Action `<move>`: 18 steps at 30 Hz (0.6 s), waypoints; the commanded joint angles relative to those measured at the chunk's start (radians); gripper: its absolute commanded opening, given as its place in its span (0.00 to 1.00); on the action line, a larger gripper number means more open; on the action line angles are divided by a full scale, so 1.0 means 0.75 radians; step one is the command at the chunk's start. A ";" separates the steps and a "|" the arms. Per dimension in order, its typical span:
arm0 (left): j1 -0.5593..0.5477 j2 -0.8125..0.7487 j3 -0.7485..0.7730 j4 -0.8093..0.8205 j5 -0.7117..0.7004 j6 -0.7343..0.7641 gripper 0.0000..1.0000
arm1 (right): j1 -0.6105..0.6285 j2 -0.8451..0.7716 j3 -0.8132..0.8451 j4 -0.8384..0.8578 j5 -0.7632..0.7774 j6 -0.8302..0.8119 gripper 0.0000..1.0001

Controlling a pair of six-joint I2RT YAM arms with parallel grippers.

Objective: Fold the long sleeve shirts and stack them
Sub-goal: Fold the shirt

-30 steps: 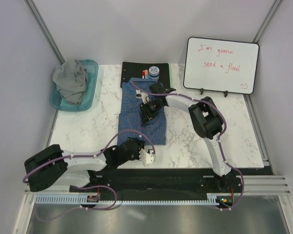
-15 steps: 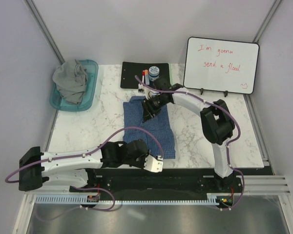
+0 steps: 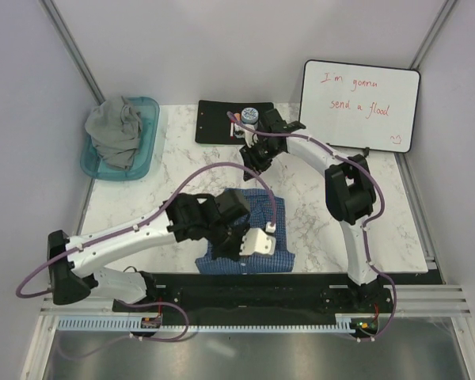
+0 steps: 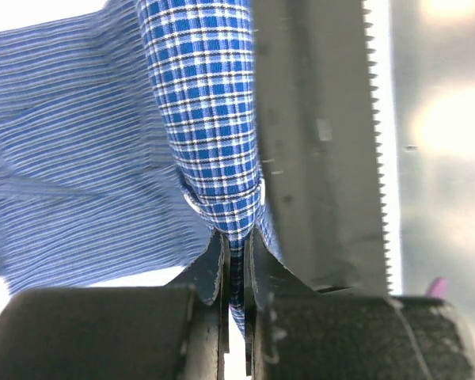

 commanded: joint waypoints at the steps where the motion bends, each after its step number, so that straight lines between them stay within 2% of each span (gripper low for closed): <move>1: 0.191 0.105 0.147 -0.062 0.076 0.258 0.02 | 0.012 0.067 0.002 0.002 0.076 -0.075 0.40; 6: 0.440 0.275 0.256 -0.030 0.138 0.418 0.02 | 0.012 0.130 -0.035 -0.037 -0.027 -0.098 0.31; 8: 0.498 0.361 0.323 -0.021 0.160 0.512 0.02 | 0.008 0.138 -0.063 -0.047 -0.045 -0.120 0.26; 9: 0.551 0.383 0.339 -0.011 0.166 0.543 0.05 | 0.012 0.138 -0.073 -0.047 -0.063 -0.130 0.24; 13: 0.647 0.516 0.423 0.032 0.181 0.694 0.06 | 0.012 0.136 -0.090 -0.073 -0.117 -0.167 0.21; 18: 0.725 0.710 0.513 0.087 0.193 0.772 0.09 | 0.014 0.136 -0.088 -0.088 -0.145 -0.202 0.18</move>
